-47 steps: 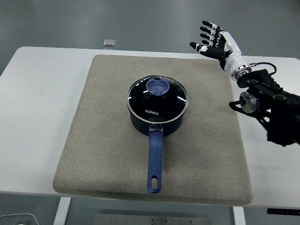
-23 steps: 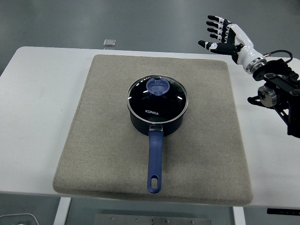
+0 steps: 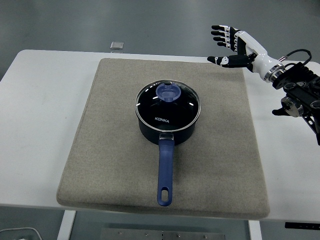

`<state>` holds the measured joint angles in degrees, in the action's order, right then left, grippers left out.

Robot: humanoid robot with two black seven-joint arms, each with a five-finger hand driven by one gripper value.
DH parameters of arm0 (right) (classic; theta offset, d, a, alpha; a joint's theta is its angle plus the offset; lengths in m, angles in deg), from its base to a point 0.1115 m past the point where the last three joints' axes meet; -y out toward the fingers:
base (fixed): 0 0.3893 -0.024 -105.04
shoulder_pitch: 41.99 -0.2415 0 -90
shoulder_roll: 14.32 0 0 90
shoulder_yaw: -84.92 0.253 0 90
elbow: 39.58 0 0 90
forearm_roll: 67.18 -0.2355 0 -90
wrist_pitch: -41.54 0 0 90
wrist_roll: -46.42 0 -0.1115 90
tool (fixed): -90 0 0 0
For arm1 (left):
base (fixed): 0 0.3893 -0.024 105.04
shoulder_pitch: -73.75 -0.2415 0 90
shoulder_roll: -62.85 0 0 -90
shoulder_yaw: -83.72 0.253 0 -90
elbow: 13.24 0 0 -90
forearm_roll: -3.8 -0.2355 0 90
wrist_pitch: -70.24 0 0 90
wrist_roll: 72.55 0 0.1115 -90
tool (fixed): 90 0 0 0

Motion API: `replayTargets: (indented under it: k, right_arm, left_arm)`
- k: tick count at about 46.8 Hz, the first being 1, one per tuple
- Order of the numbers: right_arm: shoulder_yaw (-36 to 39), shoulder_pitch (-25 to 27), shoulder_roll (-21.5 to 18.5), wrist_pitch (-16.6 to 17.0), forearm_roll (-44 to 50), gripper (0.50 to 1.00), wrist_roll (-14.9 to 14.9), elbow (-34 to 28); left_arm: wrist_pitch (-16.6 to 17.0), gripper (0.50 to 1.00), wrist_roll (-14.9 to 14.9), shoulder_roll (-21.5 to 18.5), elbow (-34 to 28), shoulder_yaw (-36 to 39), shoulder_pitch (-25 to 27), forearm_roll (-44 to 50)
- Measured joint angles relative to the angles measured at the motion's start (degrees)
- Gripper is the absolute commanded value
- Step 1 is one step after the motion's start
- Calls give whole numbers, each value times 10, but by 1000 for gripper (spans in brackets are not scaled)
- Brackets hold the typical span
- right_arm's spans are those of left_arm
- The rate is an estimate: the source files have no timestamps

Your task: Lift the pot lid and place it to the right of the pot.

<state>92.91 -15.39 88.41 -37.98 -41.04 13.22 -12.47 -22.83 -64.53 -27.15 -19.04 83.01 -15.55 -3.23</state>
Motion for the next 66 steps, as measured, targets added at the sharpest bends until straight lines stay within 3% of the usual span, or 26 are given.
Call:
replayTargets:
  k: [18, 35, 43, 52, 66]
  right_arm:
    - [0, -21, 15, 27, 82, 901, -18, 32]
    - [0, -84, 47, 82, 205, 897, -18, 84]
    - [0, -123, 73, 85, 276, 897, -18, 134]
    - [-1, -158, 77, 104, 317, 897, -18, 156]
    - [0, -195, 82, 104, 407, 893, -18, 201]
  left_arm:
    - [0, 1000, 0, 0, 0, 0, 0, 0]
    - [0, 1000, 0, 0, 0, 0, 0, 0]
    - [0, 1000, 0, 0, 0, 0, 0, 0]
    - [0, 1000, 0, 0, 0, 0, 0, 0]
    - [0, 1000, 0, 0, 0, 0, 0, 0]
